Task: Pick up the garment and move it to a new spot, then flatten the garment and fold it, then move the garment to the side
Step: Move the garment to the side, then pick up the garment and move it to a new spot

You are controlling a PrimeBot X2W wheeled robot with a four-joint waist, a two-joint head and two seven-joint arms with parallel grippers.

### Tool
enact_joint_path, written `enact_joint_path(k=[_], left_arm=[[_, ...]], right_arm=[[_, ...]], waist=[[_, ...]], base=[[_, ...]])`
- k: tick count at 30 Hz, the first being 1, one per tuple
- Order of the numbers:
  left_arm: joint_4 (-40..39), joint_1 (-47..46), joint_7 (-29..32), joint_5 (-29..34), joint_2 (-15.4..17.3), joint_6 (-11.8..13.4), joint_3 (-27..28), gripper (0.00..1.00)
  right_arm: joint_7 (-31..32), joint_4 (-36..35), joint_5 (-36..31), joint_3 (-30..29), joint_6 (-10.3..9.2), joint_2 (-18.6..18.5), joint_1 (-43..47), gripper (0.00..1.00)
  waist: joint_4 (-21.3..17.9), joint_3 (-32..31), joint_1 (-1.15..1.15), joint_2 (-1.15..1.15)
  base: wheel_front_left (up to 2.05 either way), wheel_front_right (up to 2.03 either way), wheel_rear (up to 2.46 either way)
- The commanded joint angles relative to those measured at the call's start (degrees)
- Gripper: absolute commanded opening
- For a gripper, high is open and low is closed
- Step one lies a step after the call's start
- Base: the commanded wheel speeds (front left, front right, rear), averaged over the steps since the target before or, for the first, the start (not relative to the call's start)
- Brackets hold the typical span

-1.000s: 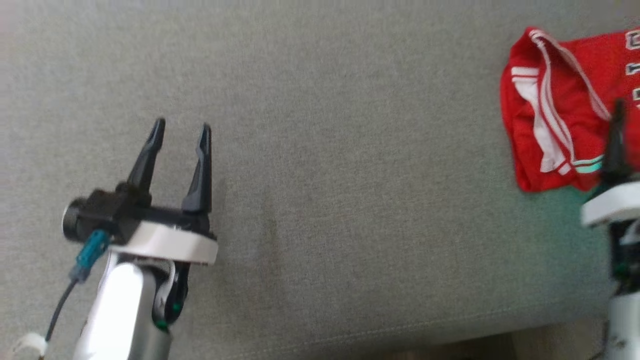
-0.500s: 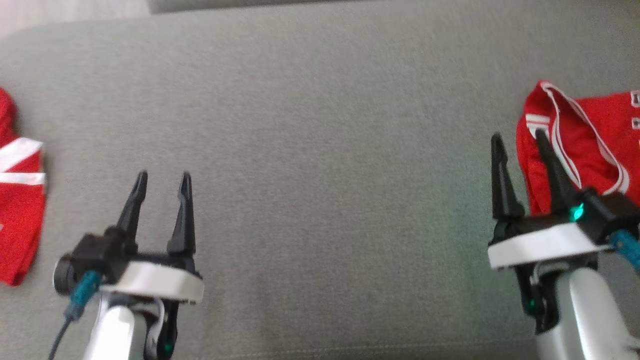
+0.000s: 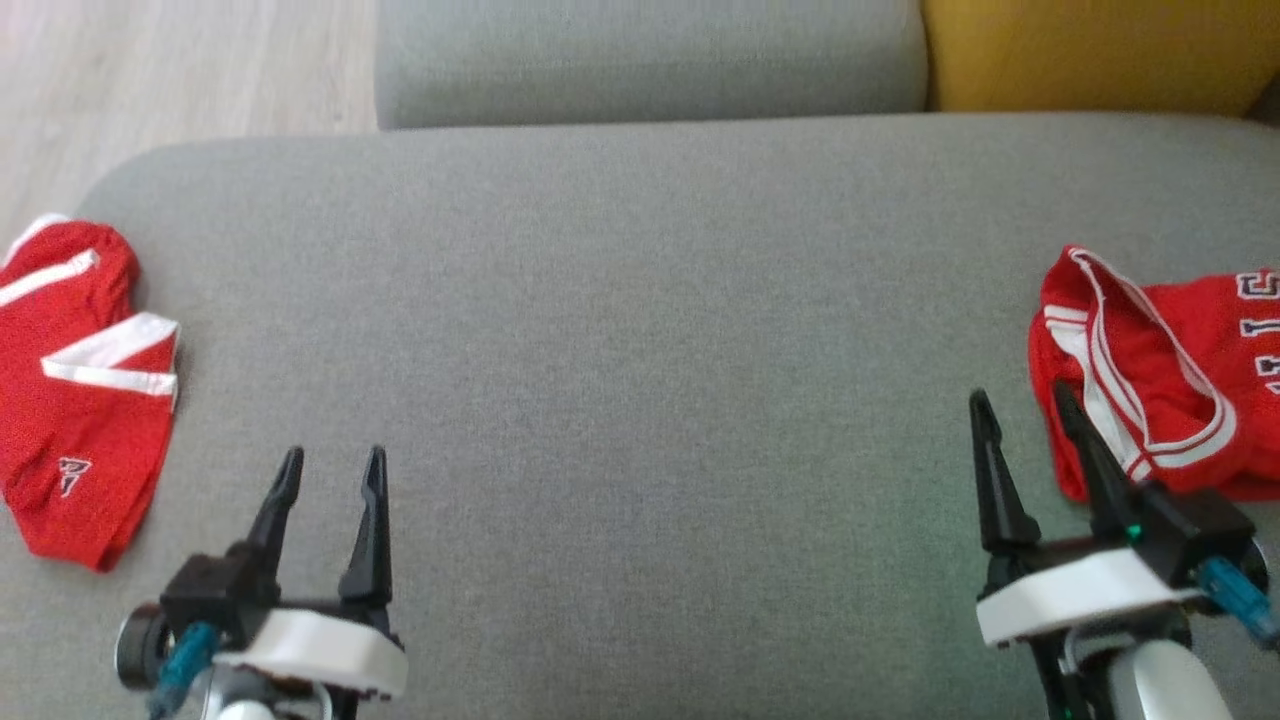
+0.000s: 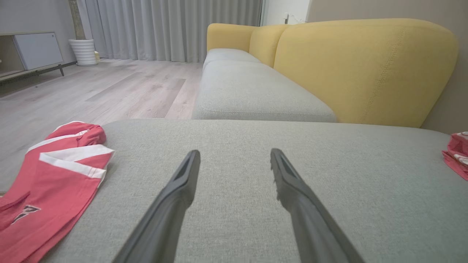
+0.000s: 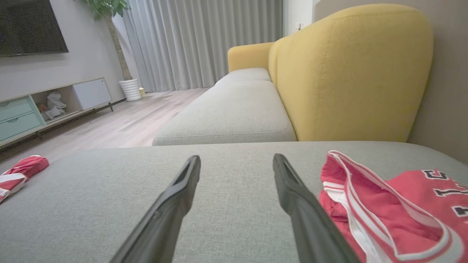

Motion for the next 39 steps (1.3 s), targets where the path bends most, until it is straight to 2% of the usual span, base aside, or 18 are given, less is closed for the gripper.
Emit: enact_joint_path(k=[1, 12, 39], left_arm=[[-1.32, -0.69, -0.08, 0.47, 0.96, 0.57, 1.85, 1.0], [-1.29, 1.96, -0.09, 0.49, 1.18, 1.62, 1.38, 1.0], [-1.2, 0.63, -0.28, -0.12, 1.71, 2.22, 0.95, 1.0]], right_arm=[[0.29, -2.45, -0.36, 0.88, 0.37, -0.15, -0.46, 1.0], [1.57, -5.0, -0.67, -0.82, 0.37, -0.15, 3.71, 1.0], [3.03, -5.8, -0.63, -1.6, 0.37, -0.15, 4.69, 1.0]], waist=[[0.14, -1.06, 0.01, 0.0], [-0.26, -3.47, 0.01, 0.0], [-0.14, -3.28, 0.01, 0.0]], base=[[0.0, 0.0, 0.0], [0.0, 0.0, 0.0], [0.0, 0.0, 0.0]])
